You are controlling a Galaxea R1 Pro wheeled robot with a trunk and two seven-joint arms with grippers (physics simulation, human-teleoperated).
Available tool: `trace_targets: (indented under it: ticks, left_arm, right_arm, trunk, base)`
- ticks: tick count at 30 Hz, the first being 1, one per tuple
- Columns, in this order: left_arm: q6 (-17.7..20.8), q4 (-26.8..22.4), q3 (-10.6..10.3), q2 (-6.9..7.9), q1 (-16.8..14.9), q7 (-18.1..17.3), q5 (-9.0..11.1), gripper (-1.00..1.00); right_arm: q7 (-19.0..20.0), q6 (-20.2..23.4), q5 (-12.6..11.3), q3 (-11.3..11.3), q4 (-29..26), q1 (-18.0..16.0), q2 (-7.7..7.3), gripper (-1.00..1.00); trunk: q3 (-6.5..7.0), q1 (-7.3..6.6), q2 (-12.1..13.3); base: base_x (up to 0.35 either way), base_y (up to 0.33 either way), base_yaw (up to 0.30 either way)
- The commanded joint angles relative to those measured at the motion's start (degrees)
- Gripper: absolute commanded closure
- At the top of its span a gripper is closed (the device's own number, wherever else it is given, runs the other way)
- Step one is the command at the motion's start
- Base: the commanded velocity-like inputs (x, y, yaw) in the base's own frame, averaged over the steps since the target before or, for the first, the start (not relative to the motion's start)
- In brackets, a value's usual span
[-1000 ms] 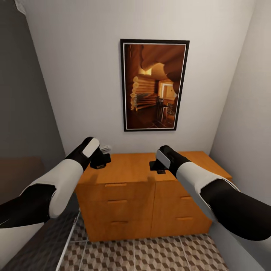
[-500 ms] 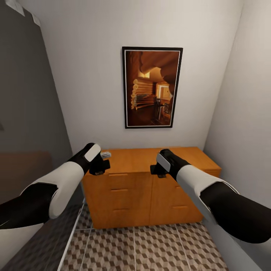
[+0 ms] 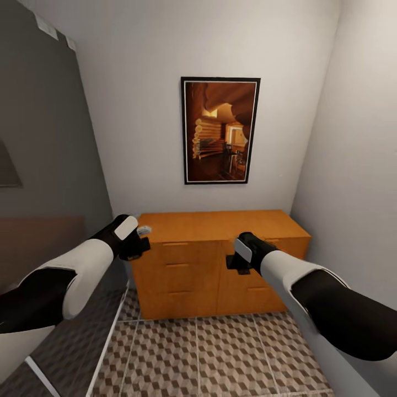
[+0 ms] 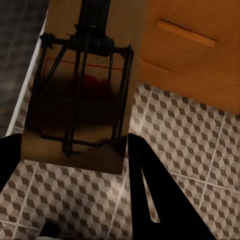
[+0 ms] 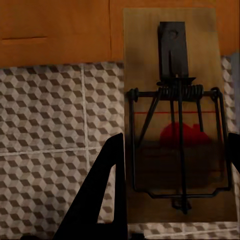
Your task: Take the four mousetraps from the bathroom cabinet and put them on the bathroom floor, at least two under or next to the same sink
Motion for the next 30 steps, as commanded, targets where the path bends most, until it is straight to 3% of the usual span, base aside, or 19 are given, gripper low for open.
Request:
trace_targets:
  ticks: [1,8,11,14,16,18,20,22,26,30]
  left_arm:
    - [-0.19,-0.07,-0.44,0.06,-0.03,0.38,0.40,1.00]
    - [-2.98,1.93,-0.42,0.09,0.08,0.22,-3.27,1.00]
    - [-6.02,4.47,-0.42,0.02,0.44,-1.24,-4.76,1.00]
    - [-9.59,7.95,-0.41,-0.03,1.16,-4.94,-6.17,1.00]
    - [-12.34,11.44,-0.41,-0.05,1.64,-8.92,-8.58,1.00]
    - [-13.93,13.03,-0.39,-0.04,2.42,-10.76,-10.89,1.00]
    - [-15.73,13.96,-0.35,0.02,4.82,-11.97,-13.29,1.00]
    - [-16.82,14.26,-0.34,0.06,7.13,-12.38,-14.20,1.00]
    - [-18.64,14.41,-0.28,0.13,11.12,-12.72,-14.86,1.00]
    - [-23.24,14.47,-0.29,0.19,17.84,-13.48,-15.22,1.00]
  right_arm:
    - [-0.44,-0.13,-0.68,0.25,0.19,0.14,0.00,1.00]
    - [-0.31,-1.61,-0.67,0.19,1.14,4.29,-0.10,1.00]
    - [-0.29,-1.78,-0.64,0.18,1.18,6.16,-0.23,1.00]
    - [-0.28,-2.73,-0.61,0.18,1.20,8.27,-0.30,1.00]
    - [-0.23,-4.94,-0.59,0.18,1.24,10.16,-0.33,1.00]
    - [-0.16,-6.61,-0.59,0.18,1.31,11.58,-0.34,1.00]
    - [-0.13,-8.12,-0.57,0.18,1.36,13.62,-0.34,1.00]
    - [-0.11,-8.68,-0.53,0.18,1.37,15.29,-0.35,1.00]
    - [-0.06,-9.14,-0.55,0.21,1.34,18.51,-0.39,1.00]
    - [0.30,-12.54,-0.53,0.26,1.31,23.74,-0.48,1.00]
  trunk:
    - [0.07,-0.23,0.31]
    - [1.33,-1.77,3.12]
    - [1.86,-2.43,4.32]
    - [2.40,-3.09,5.52]
    - [2.76,-3.53,6.32]
    - [3.12,-3.97,7.13]
    - [3.48,-4.41,7.93]
    - [3.84,-4.85,8.73]
    - [4.38,-5.51,9.93]
    - [4.38,-5.51,9.93]
  base:
    - [-0.310,0.000,0.000]
    - [-0.306,0.000,0.000]
    - [-0.264,0.000,0.000]
    - [-0.210,-0.002,0.000]
    - [-0.150,-0.037,0.000]
    - [-0.112,-0.058,0.000]
    - [-0.056,-0.072,0.000]
    - [-0.029,-0.069,0.000]
    - [-0.012,-0.034,0.000]
    - [-0.002,-0.007,0.000]
